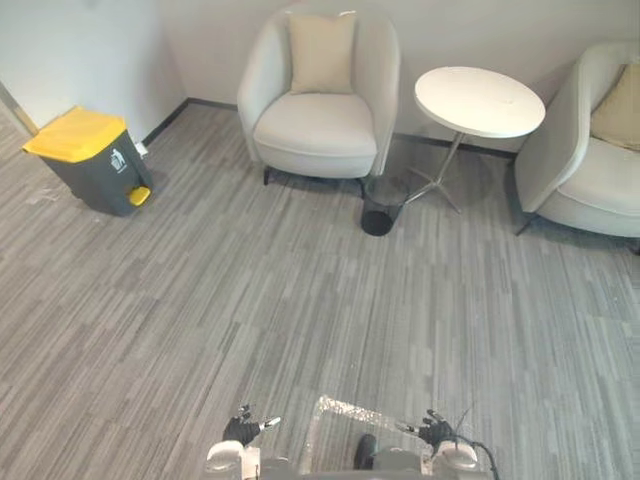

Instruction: Organize the slippers on the shoe rack

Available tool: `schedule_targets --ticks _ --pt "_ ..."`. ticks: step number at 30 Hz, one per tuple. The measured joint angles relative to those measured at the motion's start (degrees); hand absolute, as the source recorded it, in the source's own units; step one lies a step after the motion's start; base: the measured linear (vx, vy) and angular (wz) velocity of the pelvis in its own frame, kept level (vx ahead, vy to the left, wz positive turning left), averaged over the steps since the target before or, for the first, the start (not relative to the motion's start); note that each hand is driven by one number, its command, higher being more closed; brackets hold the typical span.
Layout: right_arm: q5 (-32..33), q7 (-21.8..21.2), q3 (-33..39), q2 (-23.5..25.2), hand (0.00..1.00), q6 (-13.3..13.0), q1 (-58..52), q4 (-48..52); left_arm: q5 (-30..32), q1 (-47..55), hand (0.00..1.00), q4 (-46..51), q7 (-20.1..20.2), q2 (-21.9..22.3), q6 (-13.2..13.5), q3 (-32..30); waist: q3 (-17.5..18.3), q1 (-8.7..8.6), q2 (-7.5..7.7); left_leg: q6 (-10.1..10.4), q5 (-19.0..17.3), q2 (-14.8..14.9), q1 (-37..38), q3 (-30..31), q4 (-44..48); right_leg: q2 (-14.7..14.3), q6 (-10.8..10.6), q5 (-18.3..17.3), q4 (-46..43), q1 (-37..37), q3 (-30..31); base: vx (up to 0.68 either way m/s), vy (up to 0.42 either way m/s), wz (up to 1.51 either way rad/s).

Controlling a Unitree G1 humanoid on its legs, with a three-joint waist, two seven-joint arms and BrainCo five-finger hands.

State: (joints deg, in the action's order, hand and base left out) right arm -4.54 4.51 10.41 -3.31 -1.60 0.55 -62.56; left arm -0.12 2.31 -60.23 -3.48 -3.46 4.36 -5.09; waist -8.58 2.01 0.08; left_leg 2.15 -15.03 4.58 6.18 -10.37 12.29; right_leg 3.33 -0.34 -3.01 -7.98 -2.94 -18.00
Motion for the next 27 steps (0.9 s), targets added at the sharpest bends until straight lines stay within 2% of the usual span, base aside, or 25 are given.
schedule_targets --ticks 2,4,5,6,8,10,11,12,13,14,15,16,18,19,20,21,22,23,24,25,27 --pt "0.0 -0.05 -0.1 0.01 0.0 -0.01 -0.04 -0.39 -0.05 0.15 0.0 0.04 -0.11 -0.01 0.0 0.0 0.14 -0.14 -0.23 1.38 -0.83 0.88 -0.07 -0.08 0.34 -0.87 0.02 0.09 0.75 0.4 -0.2 0.0 -0.031 -0.02" --pt "0.13 0.04 -1.27 0.08 0.0 -0.13 -0.07 -0.93 -0.16 0.19 0.0 0.34 -0.12 -0.37 0.01 0.1 0.19 -0.15 -0.17 5.38 -3.41 3.98 -2.53 0.06 7.58 -3.34 1.01 -0.57 3.15 2.27 -0.69 0.01 -0.126 -0.01" --pt "0.14 0.09 -1.54 0.06 0.0 -0.14 -0.1 -1.03 -0.14 0.17 0.0 0.57 -0.11 -0.39 -0.02 0.18 0.2 -0.14 -0.1 5.53 -3.5 4.61 -4.18 0.18 10.86 -3.77 1.16 -0.57 3.76 2.6 -0.68 0.02 -0.156 -0.06" --pt "0.37 0.27 -1.6 -0.25 0.0 -0.31 -0.46 -1.18 -0.37 0.11 0.0 1.54 -0.14 -0.55 0.14 1.48 0.21 -0.14 -0.32 5.47 -3.16 6.44 -7.86 -0.09 19.09 -4.78 1.44 -0.35 5.15 3.42 -0.59 0.02 -0.129 -0.12" --pt "0.84 0.53 -1.48 -0.94 0.0 -0.61 -0.49 -0.97 -0.76 -0.08 0.0 1.81 -0.15 -0.28 0.23 2.72 -0.07 -0.01 -1.2 4.81 -1.99 7.97 -9.94 -0.48 24.59 -5.84 2.06 0.17 6.35 5.1 0.21 0.07 -0.134 -0.3" --pt "1.25 0.67 -1.22 -1.18 0.0 -0.63 -0.55 -0.74 -1.13 -0.07 0.0 1.38 -0.15 -0.29 0.19 3.3 -0.14 -0.02 -1.53 4.61 -2.06 7.13 -10.07 -0.43 24.74 -5.83 2.68 0.54 6.51 5.31 1.76 0.13 -0.082 -0.33" --pt "1.89 0.69 0.01 -1.31 0.0 -0.6 -0.34 -0.79 -1.16 -0.37 0.0 1.17 -0.14 0.0 0.17 3.36 -0.18 -0.02 -1.96 4.65 -4.12 5.07 -10.02 1.17 21.89 -5.3 3.86 1.2 6.52 4.86 2.99 0.14 0.003 -0.25" --pt "2.48 0.72 1.55 -1.17 0.0 -0.52 -0.24 -0.75 -1.16 -0.65 0.0 1.19 -0.14 0.0 0.18 3.38 -0.75 -0.01 -1.61 4.71 -4.91 1.67 -10.06 3.28 17.02 -3.98 3.91 1.3 6.57 4.84 3.33 0.11 0.017 -0.25" --pt "2.45 0.72 1.94 -1.18 0.0 -0.51 -0.27 -0.76 -1.16 -0.66 0.0 1.2 -0.21 -0.04 0.19 3.36 -0.87 0.0 -1.39 4.64 -4.85 0.63 -10.03 3.7 14.78 -3.53 3.8 1.31 6.6 4.83 3.54 0.08 0.057 -0.23" --pt "2.43 0.73 2.59 -1.31 0.0 -0.51 -0.57 -0.79 -1.21 -0.34 0.0 1.2 -0.2 0.12 0.22 3.35 -0.57 0.34 -1.87 3.78 -2.03 -2.0 -9.42 6.61 4.56 -3.13 2.82 1.35 7.12 4.85 4.5 0.05 0.055 -0.31" --pt "2.3 0.76 2.63 -1.35 0.0 -0.46 -0.61 -0.94 -1.32 -0.29 0.0 1.17 -0.23 0.23 0.23 3.13 -0.47 0.62 -2.07 2.49 1.47 -2.17 -8.7 6.87 3.4 -3.41 2.33 1.43 7.53 4.98 5.32 0.11 0.091 -0.5" --pt "2.31 0.75 2.74 -1.12 0.0 -0.37 -0.67 -1.17 -1.42 -0.28 0.0 1.09 -0.19 0.34 0.24 2.69 -0.45 1.05 -1.74 0.02 2.62 -2.39 -7.63 5.97 1.6 -3.5 1.86 1.51 7.89 5.16 6.47 0.09 0.073 -0.44" --pt "2.22 0.77 2.92 0.3 0.0 -0.25 -1.21 0.66 -1.2 -0.49 0.0 1.09 -0.04 0.39 -0.07 1.17 -0.66 0.81 -0.91 -0.78 2.0 -2.52 -6.53 4.5 0.85 -3.21 0.93 1.21 7.46 5.61 7.11 0.12 0.086 -0.37" --pt "2.2 0.75 2.92 0.78 0.0 -0.33 -1.73 1.44 -1.27 -0.58 0.0 1.19 0.02 0.3 -0.01 0.05 -0.93 1.13 -0.02 -0.89 1.27 -2.16 -5.25 2.98 1.09 -2.74 0.24 -1.39 2.32 3.67 7.65 0.13 0.09 -0.33" --pt "2.2 0.73 2.88 0.98 0.0 -0.32 -1.71 1.49 -1.23 -0.6 0.0 1.17 0.03 0.23 -0.02 -0.17 -0.89 1.23 0.22 -0.91 1.21 -2.17 -4.96 2.76 1.05 -2.46 -0.02 -2.28 0.36 2.92 7.68 0.14 0.094 -0.44" --pt "2.11 0.65 2.42 1.36 0.0 -0.29 -1.59 2.14 -1.22 -0.54 0.0 1.03 0.07 -0.29 -0.18 -0.13 -0.62 1.34 0.96 -1.04 1.14 -2.13 -3.77 1.32 0.66 -1.23 -2.32 -5.07 -8.21 -0.81 7.14 0.16 0.094 -0.29" --pt "2.05 0.51 2.26 1.68 0.0 -0.34 -1.57 2.79 -1.19 -0.43 0.0 0.85 0.12 -0.64 -0.23 0.03 -0.68 1.1 1.13 -1.06 1.16 -2.17 -2.8 0.82 0.45 0.43 -4.32 -6.4 -15.26 -3.53 4.86 0.21 0.097 -0.2" --pt "2.02 0.49 2.35 1.87 0.0 -0.38 -1.64 2.95 -1.19 -0.43 0.0 0.51 0.12 -0.87 -0.25 0.04 -0.72 0.89 1.38 -1.1 1.18 -2.37 -1.73 0.73 0.34 2.38 -3.84 -7.56 -18.79 -4.25 1.2 0.16 0.059 -0.02" --pt "2.01 0.48 2.34 1.89 0.0 -0.39 -1.66 2.95 -1.2 -0.43 0.0 0.37 0.11 -0.9 -0.25 0.02 -0.67 0.8 1.47 -1.11 1.18 -2.4 -1.43 0.71 0.33 2.92 -3.37 -7.9 -19.45 -4.34 0.25 0.24 0.006 0.14" --pt "1.14 0.29 2.11 2.36 0.0 -0.15 -1.79 2.63 -1.22 -0.29 0.0 -0.05 0.09 -1.3 -0.23 0.0 -0.02 0.85 2.23 -1.11 1.17 -2.7 -0.03 0.81 0.29 6.34 -1.47 -8.13 -20.31 -4.24 -3.78 0.16 -0.016 0.15" --pt "0.3 0.2 1.61 2.43 0.0 -0.12 -1.71 2.35 -1.2 -0.23 0.0 -0.09 0.11 -1.58 -0.24 0.02 0.28 0.8 2.74 -1.01 1.11 -3.01 -0.06 2.08 0.62 7.63 -0.56 -6.41 -17.16 -4.48 -2.59 0.22 -0.104 0.24"
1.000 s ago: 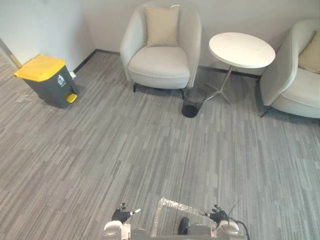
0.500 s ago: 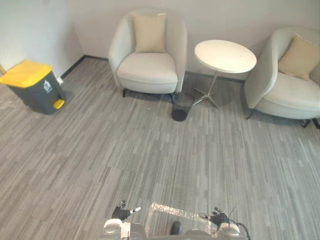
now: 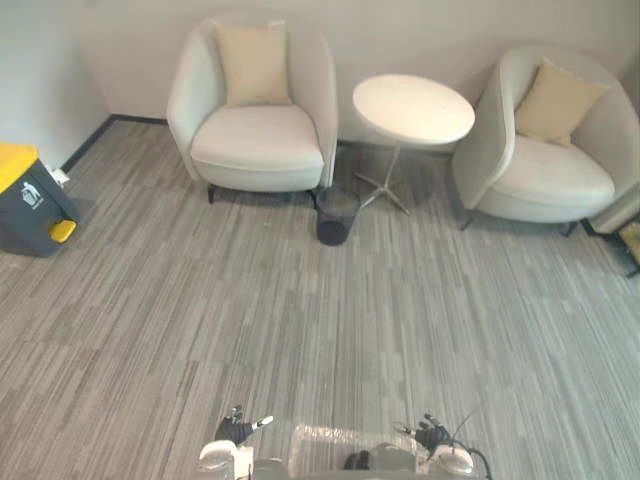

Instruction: Organize the slippers on the shoe rack

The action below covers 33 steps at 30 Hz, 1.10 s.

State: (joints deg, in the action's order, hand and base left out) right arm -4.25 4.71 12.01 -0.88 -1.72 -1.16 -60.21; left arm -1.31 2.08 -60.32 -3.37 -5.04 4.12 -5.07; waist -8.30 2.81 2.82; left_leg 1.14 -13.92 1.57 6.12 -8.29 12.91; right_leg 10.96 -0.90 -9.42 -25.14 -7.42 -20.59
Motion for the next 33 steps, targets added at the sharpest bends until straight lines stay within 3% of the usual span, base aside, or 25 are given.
schedule_targets --ticks 1,3,6,10,12,17,23,26,27,28,31,33 --pt "-0.16 -0.02 0.01 -0.34 0.0 0.01 0.17 -0.59 -0.02 -0.18 0.0 -0.01 -0.05 0.13 0.01 -0.01 0.28 -0.07 0.13 0.07 -0.03 0.29 -0.12 0.91 0.03 -0.84 -0.12 -0.19 0.88 0.54 0.87 0.24 -0.177 0.11" --pt "-0.18 -0.05 0.0 -1.53 0.0 0.02 0.81 -1.63 0.02 -0.17 0.0 0.03 -0.07 0.99 0.12 -0.04 0.2 0.31 -1.53 0.14 -0.07 1.2 -0.17 1.31 -0.25 -2.4 0.13 0.0 1.98 0.89 2.99 0.15 -0.116 -0.14" --pt "-0.16 -0.09 0.01 -2.38 0.0 0.14 0.86 -2.28 0.04 0.2 0.0 -0.48 -0.18 1.67 0.04 -0.07 1.06 -0.05 -2.83 0.36 0.05 1.84 1.18 2.08 -1.26 -4.72 0.09 0.05 7.96 4.07 4.38 0.12 -0.062 -0.28" --pt "-0.12 -0.09 0.01 -2.37 0.0 0.12 0.63 -2.73 0.01 0.18 0.0 -1.15 -0.17 1.63 0.06 -0.04 1.8 -0.78 -2.73 0.7 0.18 2.47 0.72 4.55 -0.9 -6.32 -0.78 1.77 14.78 7.73 3.43 0.05 -0.031 0.1" --pt "0.24 0.08 0.04 -2.41 0.0 0.02 0.66 -3.53 0.0 -0.2 0.0 -1.14 -0.19 1.43 0.04 0.11 1.81 -0.88 -2.34 1.95 -0.57 2.74 -1.78 6.29 3.56 -6.76 -0.83 3.14 18.07 9.65 1.79 0.03 0.024 0.35" --pt "0.86 0.43 0.23 -2.54 0.0 0.01 0.31 -3.7 -0.08 -0.28 0.0 -1.04 -0.37 1.31 0.06 1.93 1.41 -0.67 -2.78 2.38 -0.83 3.02 -3.08 3.08 9.46 -6.28 -0.95 4.09 20.45 13.62 0.23 0.02 0.081 0.2" --pt "2.12 0.46 2.5 -2.45 0.0 0.06 0.08 -3.61 0.0 -0.38 0.0 -1.16 -0.35 1.44 0.01 2.77 1.86 -1.07 -3.51 3.92 0.33 1.04 0.25 2.53 0.33 -5.35 -2.18 5.4 22.95 13.3 -0.28 0.03 0.089 0.08" --pt "2.12 0.6 3.8 -2.63 0.0 0.07 -0.13 -3.58 0.06 -0.05 0.0 -1.42 -0.35 1.21 0.01 2.38 1.64 -0.98 -3.06 2.84 1.54 -0.76 -0.83 2.75 4.73 -3.11 -2.21 6.63 22.95 14.71 -0.26 -0.03 0.122 0.02" --pt "2.15 0.66 4.3 -2.04 0.0 0.05 -0.04 -3.53 0.05 0.07 0.0 -1.66 -0.33 0.5 0.07 2.09 1.83 -1.07 -2.19 0.4 0.64 -1.36 -1.46 2.47 1.53 -1.43 -2.57 6.87 23.15 15.45 -0.26 -0.09 0.082 0.25" --pt "2.08 0.86 5.41 -3.26 0.0 0.07 -0.58 -3.62 0.04 0.48 0.0 -1.58 -0.32 1.49 0.07 2.26 3.03 -2.1 -3.59 0.78 3.79 -0.45 -0.45 4.15 -4.91 -2.67 -3.25 7.04 23.56 15.36 -0.26 -0.08 0.106 0.23" --pt "2.09 0.85 5.18 -2.44 0.0 0.15 -0.43 -3.59 -0.19 0.95 0.0 -1.53 -0.31 1.19 0.07 2.32 2.99 -2.04 -3.31 0.75 3.85 -1.43 0.05 4.07 -5.92 -1.71 -3.65 7.17 23.82 15.28 0.76 0.0 0.096 0.06" --pt "2.54 0.85 5.71 -0.59 0.0 0.4 -0.53 -3.71 -0.18 0.9 0.0 -1.15 -0.31 -0.12 0.05 2.13 2.96 -1.67 -1.4 0.75 3.86 -1.63 0.12 4.01 -5.78 -1.63 -3.57 7.42 23.73 15.06 2.13 -0.02 0.037 -0.02"
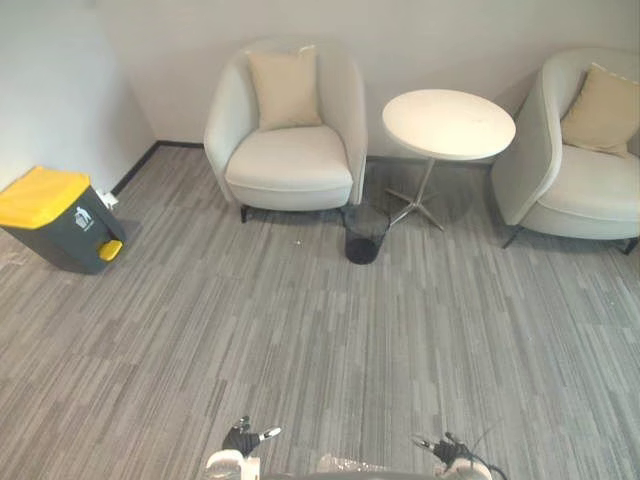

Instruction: Organize the slippers on the shoe rack

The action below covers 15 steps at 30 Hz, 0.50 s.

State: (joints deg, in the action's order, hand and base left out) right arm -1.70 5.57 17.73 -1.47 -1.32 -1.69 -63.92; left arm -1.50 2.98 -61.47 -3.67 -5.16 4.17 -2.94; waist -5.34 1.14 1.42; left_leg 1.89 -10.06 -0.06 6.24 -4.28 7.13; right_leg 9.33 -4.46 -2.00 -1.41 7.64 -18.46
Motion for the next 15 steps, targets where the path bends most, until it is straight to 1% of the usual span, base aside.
schedule_targets --ticks 1,3,8,12,13,14,15 --pt "0.05 0.0 0.01 0.25 0.0 0.0 -0.08 0.0 0.0 0.09 0.0 -0.03 0.01 -0.25 -0.02 0.0 -0.01 0.08 0.0 -0.01 0.01 0.0 0.01 0.01 0.01 -0.03 0.0 0.0 0.05 0.0 0.14 -0.02 -0.031 -0.08" --pt "0.59 0.02 0.11 0.39 0.0 -0.01 -0.42 0.01 0.0 0.21 0.0 -0.05 0.02 -0.44 -0.09 -0.03 0.23 0.14 0.83 -0.02 0.01 0.16 0.56 -0.01 -0.01 -0.29 -0.01 -0.01 0.32 0.49 0.51 -0.03 -0.064 -0.09" --pt "1.16 0.04 0.23 -0.19 0.0 -0.28 -0.55 0.05 0.01 0.18 0.0 -0.18 0.04 -0.12 -0.11 -0.32 0.12 0.21 0.63 -0.41 0.34 0.25 0.85 0.08 -0.4 -0.75 -0.13 -0.1 0.93 0.77 0.7 -0.09 -0.081 -0.04" --pt "1.78 0.03 0.25 -0.92 0.0 -0.36 -0.56 0.02 -0.05 0.08 0.0 -0.19 0.06 0.56 -0.08 -0.41 -0.15 0.14 -0.29 -0.22 3.12 0.35 1.99 0.47 -5.01 -1.3 -0.28 -0.01 1.51 0.33 1.19 -0.11 -0.083 0.04" --pt "1.78 0.04 0.25 -0.94 0.0 -0.38 -0.58 0.02 -0.1 0.08 0.0 -0.37 0.06 0.67 -0.08 -0.41 -0.08 0.12 -0.38 -0.08 4.08 0.51 2.32 0.82 -6.39 -1.5 -0.31 0.0 1.57 0.15 1.1 -0.13 -0.101 0.04" --pt "1.78 0.04 0.25 -0.94 0.0 -0.38 -0.58 0.03 -0.11 0.07 0.0 -0.4 0.07 0.69 -0.08 -0.41 -0.07 0.09 -0.4 -0.03 4.21 0.54 2.4 0.87 -6.66 -1.54 -0.29 -0.03 1.6 0.07 1.07 -0.13 -0.099 0.04" --pt "1.78 0.03 0.25 -1.03 0.0 -0.36 -0.62 0.03 -0.24 0.07 0.0 -0.56 0.07 0.87 -0.08 -0.4 -0.01 0.03 -0.33 0.16 5.31 0.76 2.81 1.0 -8.39 -1.8 -0.12 -0.03 1.65 -0.57 1.07 -0.11 -0.088 0.02"
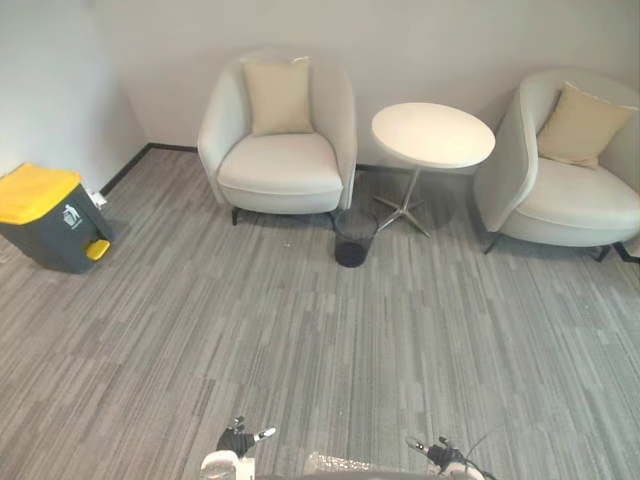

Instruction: Organize the slippers on the shoe rack

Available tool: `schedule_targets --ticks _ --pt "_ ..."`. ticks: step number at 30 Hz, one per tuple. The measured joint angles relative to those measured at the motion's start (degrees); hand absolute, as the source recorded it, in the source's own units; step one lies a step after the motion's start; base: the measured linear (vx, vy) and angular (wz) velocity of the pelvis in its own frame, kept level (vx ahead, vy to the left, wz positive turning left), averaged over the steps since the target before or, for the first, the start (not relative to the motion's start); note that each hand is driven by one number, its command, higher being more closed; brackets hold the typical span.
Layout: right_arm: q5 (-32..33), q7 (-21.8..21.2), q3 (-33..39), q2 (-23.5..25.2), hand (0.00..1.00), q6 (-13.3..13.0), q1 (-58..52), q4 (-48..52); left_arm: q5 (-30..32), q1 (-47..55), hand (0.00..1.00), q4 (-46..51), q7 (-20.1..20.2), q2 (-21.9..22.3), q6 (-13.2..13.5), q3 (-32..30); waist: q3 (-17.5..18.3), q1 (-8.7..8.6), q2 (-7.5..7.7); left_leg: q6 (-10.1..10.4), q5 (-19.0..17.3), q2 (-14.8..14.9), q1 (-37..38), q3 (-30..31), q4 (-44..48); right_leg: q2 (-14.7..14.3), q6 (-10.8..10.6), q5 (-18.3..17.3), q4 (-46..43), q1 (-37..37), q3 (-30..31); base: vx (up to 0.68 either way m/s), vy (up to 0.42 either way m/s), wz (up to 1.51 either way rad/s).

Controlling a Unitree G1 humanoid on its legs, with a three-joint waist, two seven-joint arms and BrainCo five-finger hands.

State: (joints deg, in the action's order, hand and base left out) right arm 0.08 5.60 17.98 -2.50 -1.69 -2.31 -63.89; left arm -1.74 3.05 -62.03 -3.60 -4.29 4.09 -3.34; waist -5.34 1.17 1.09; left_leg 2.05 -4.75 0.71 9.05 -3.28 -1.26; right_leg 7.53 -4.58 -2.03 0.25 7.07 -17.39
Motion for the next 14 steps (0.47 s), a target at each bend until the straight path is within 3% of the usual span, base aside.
schedule_targets --ticks 14 --pt "-0.04 -0.01 0.06 -0.01 0.0 0.06 -0.13 -0.23 -0.16 -0.04 0.0 -0.69 0.38 -0.44 -0.04 0.01 0.54 -0.46 0.41 0.45 1.09 0.59 1.58 -0.65 -1.56 -1.15 0.24 1.68 2.03 1.41 0.89 0.0 -0.033 -0.03"
